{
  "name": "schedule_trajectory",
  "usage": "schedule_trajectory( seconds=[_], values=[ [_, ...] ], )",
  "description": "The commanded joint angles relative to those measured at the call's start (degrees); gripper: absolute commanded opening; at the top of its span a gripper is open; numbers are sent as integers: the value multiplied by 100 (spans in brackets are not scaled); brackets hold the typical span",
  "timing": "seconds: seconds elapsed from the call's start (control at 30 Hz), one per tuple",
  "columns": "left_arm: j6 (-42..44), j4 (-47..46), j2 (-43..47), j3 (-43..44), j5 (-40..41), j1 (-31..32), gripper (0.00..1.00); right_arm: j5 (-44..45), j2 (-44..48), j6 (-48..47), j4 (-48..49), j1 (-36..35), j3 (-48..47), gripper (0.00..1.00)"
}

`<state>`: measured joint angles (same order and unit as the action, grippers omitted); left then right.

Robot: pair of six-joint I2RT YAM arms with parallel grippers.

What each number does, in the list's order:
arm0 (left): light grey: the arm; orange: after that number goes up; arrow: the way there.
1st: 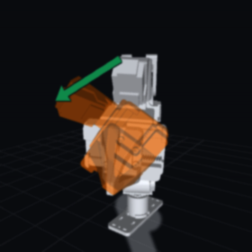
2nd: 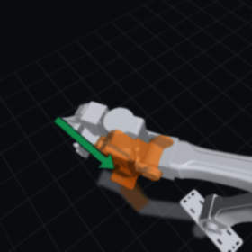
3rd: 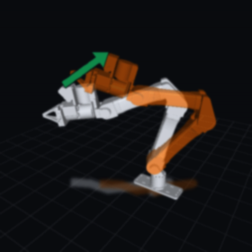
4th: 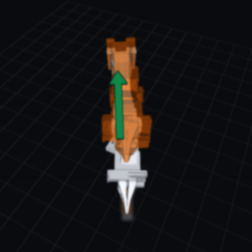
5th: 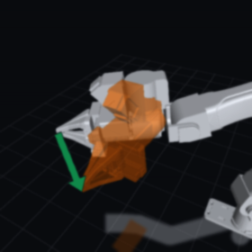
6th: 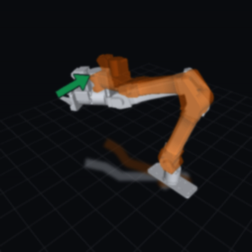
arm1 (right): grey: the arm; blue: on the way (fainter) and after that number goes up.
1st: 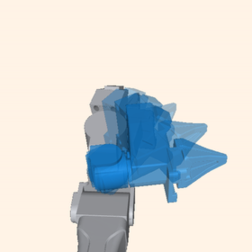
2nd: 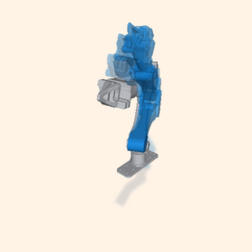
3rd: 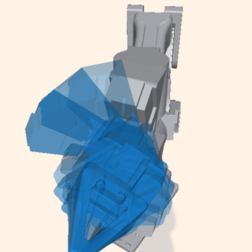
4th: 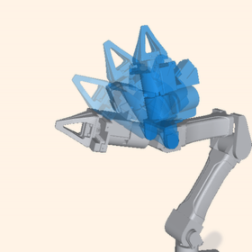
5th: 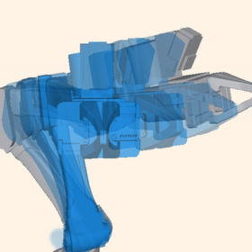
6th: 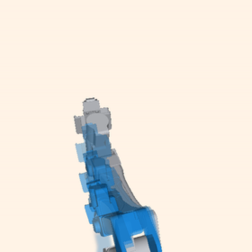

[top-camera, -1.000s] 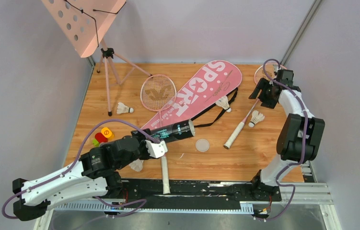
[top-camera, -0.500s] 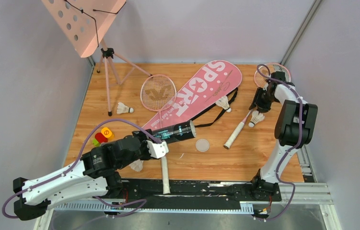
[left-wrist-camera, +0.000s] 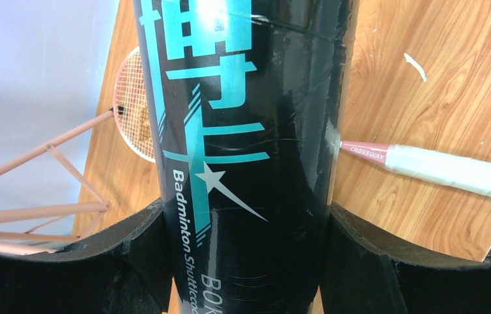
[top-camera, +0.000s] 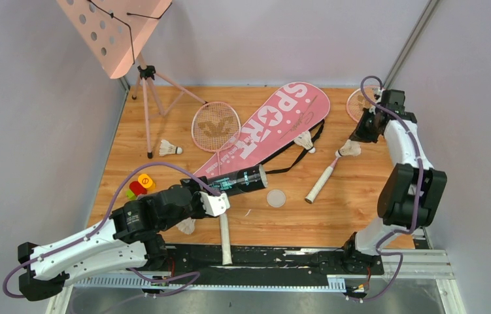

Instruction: Pack up the badminton gear

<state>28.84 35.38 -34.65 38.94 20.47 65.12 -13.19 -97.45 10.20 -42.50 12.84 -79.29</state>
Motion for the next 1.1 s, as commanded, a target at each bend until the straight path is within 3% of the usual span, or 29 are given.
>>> schedule_trajectory(
  seconds=[0.0,0.27,0.47,0.73,1.07],
  values=[
    [-1,-312,42,45,0,-16,43,-531,922,474,435,8,460,0],
    [-30,-303,-12,46,-21,-15,43,-1253,2704,1376,1612,-215,1813,0],
    [-34,-303,-48,28,-108,-11,44,-2104,3961,2398,2960,-845,2967,0],
    [-63,-286,-202,51,-45,-16,44,-1945,5270,3320,4389,-2572,3967,0],
    [-55,-294,-285,23,-69,-14,44,-1773,6369,4060,5073,-3217,4733,0]
  ],
)
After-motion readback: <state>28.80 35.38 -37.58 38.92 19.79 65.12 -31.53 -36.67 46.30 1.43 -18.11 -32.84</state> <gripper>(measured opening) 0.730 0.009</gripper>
